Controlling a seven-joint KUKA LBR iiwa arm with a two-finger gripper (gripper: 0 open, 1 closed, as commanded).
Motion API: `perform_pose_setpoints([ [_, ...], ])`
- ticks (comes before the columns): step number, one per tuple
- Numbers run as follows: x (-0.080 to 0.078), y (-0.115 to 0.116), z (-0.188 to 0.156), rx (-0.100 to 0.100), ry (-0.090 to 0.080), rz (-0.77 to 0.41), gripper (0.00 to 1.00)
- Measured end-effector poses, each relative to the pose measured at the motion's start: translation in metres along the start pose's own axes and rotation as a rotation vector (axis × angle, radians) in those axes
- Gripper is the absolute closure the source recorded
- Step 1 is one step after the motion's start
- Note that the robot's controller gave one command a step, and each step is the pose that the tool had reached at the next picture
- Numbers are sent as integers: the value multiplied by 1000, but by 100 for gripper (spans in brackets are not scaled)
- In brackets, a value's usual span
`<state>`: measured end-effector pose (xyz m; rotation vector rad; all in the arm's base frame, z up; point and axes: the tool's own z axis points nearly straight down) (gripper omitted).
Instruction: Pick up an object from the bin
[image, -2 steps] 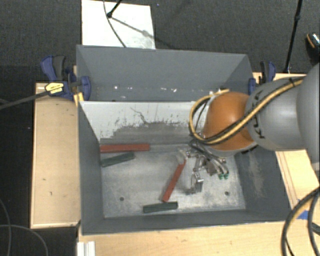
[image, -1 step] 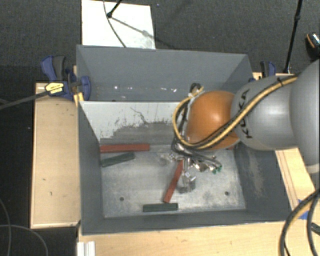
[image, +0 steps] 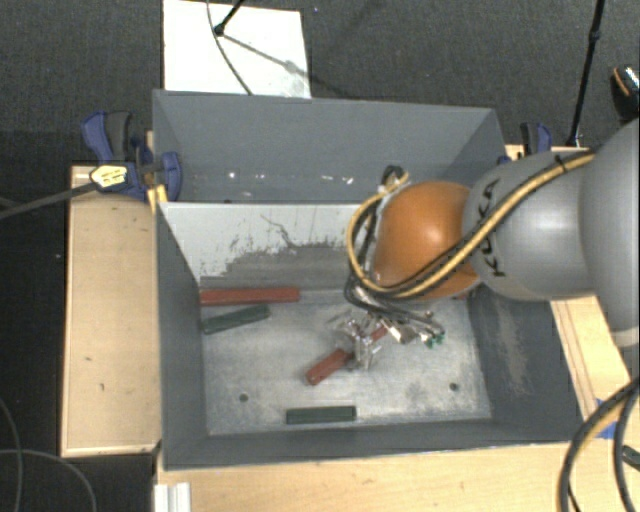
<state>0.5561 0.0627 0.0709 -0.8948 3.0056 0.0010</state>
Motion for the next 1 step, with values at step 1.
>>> perform_pose_setpoints([
  [1, 4, -26, -175, 5, -5, -163, 100],
])
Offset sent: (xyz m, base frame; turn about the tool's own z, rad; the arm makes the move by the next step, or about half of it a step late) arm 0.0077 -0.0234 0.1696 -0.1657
